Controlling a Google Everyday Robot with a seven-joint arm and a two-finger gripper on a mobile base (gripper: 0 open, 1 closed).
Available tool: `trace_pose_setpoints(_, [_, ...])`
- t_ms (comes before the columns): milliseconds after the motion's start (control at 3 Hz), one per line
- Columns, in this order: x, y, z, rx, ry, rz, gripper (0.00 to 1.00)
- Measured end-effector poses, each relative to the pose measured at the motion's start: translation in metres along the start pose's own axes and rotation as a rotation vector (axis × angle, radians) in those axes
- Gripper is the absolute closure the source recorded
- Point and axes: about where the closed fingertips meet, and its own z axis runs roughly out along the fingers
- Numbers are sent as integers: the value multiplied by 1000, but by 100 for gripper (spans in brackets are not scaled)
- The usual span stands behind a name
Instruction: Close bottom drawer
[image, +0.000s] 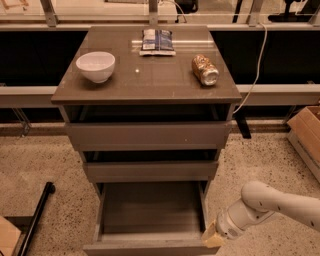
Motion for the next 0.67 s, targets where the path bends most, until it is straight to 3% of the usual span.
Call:
trace_pose_setpoints(333, [3, 2, 11, -23, -10, 14, 100])
trace_pose_setpoints(667, [5, -12, 36, -39, -91, 15, 100])
